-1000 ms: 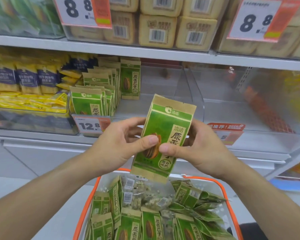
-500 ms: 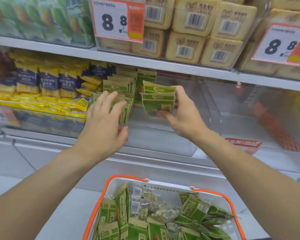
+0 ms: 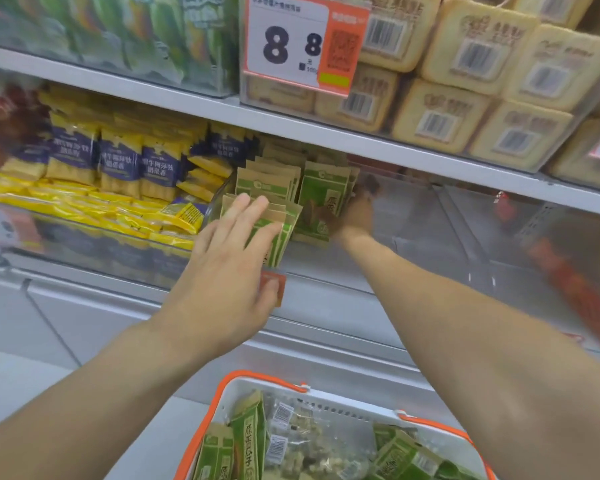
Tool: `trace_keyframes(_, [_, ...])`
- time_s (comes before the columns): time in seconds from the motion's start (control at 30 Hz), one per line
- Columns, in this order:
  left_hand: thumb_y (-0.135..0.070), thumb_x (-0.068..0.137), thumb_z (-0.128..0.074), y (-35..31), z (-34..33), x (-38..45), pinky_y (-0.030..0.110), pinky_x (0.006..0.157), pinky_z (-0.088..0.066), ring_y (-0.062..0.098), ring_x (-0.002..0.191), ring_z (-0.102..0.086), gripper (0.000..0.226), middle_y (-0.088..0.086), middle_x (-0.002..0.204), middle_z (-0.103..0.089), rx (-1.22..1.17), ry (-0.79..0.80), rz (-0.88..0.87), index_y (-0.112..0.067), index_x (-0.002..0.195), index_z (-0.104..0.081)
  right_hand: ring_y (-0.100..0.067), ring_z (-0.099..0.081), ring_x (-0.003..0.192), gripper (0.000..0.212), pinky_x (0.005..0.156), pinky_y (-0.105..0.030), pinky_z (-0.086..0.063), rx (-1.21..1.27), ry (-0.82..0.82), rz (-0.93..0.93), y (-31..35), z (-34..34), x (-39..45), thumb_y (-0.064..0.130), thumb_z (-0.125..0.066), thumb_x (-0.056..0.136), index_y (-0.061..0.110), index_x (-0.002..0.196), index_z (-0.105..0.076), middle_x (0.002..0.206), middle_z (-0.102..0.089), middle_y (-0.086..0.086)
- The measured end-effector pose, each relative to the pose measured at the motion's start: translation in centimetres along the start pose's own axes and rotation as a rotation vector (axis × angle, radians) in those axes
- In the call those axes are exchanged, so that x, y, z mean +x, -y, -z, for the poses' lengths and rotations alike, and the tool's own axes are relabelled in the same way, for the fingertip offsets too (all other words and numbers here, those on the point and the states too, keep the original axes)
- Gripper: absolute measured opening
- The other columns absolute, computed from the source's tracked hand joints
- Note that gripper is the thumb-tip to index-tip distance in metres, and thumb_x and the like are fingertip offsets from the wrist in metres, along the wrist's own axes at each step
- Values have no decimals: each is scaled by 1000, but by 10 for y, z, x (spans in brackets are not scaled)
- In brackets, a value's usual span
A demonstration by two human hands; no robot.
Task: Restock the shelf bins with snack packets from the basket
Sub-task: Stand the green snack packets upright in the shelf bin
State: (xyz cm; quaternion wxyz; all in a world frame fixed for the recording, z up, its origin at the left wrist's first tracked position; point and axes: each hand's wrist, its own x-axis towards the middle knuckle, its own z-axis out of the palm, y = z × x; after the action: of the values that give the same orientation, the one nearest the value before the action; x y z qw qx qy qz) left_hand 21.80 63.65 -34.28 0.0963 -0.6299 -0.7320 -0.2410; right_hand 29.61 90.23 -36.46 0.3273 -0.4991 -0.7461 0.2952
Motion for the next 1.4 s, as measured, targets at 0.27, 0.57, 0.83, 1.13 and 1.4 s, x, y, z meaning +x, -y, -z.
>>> trace_keyframes(0.27, [-39,83,-49,-5,-2,5,42,117,-19,18,152,-2,65,2,163,-17,-49,-7,35,-19,145,-42,-30,-62,107,60,90,-44,-54,14,-45,32,-4,-10,-3,21,-88,71,20,111,-44,118,-60,-10])
trace_keyframes(0.57, [-39,83,-47,-6,-3,3,43,117,-21,17,152,-1,64,2,163,-16,-65,-13,36,-20,144,-41,-27,-62,112,60,85,-28,-48,-5,-5,54,-5,-6,-7,25,-80,82,16,132,-48,123,-65,-8])
trace_keyframes(0.83, [-36,83,-48,-4,-8,4,43,118,-20,21,153,-2,66,5,163,-16,-11,-36,11,-19,146,-40,-27,-60,118,56,84,-26,-45,-31,65,2,2,-2,-12,33,-73,89,14,136,-47,129,-63,-7])
trace_keyframes(1.13, [-28,84,-60,-9,-6,-2,45,119,-15,24,153,-2,69,8,164,-12,52,-63,-11,-24,148,-36,-31,-53,129,75,90,-30,-44,-38,127,-112,24,34,-23,43,-66,93,10,149,-30,144,-52,-12])
trace_keyframes(1.4, [-10,81,-57,-61,0,0,39,88,-48,21,107,-50,26,3,110,-52,-274,-327,-129,-9,106,-63,-20,-70,85,12,72,-38,-59,190,152,104,31,115,-148,23,-67,87,26,96,-59,89,-69,3])
